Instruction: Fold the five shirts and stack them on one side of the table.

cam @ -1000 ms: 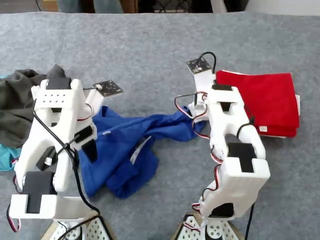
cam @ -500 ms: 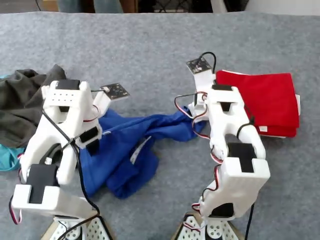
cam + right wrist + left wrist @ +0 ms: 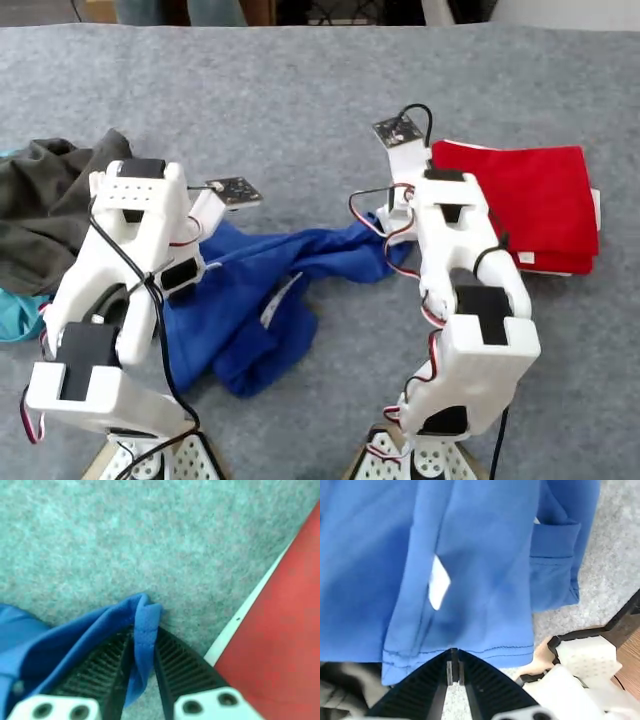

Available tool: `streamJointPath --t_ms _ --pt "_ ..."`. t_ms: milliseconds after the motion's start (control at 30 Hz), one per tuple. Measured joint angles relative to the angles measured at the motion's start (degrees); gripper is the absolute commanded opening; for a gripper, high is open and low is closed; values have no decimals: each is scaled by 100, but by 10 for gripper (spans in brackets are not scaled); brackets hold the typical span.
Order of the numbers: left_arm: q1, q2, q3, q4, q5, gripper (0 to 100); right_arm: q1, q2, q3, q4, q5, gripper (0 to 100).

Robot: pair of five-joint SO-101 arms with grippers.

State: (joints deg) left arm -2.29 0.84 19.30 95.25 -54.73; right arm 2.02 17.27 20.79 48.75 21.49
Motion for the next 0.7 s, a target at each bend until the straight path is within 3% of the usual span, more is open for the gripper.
streamJointPath --t_ms 67,233,300,567,700 --pt "-9 9 -62 -26 0 38 0 0 0 0 0 15" --pt "-466 9 -536 -123 123 220 0 0 0 0 0 15" --pt "-686 9 -651 -158 97 248 0 0 0 -18 0 15" --pt "-747 835 -730 -158 -220 191 0 0 9 -18 0 15" --pt "-747 1407 -1046 -158 -220 91 0 0 9 -18 0 15"
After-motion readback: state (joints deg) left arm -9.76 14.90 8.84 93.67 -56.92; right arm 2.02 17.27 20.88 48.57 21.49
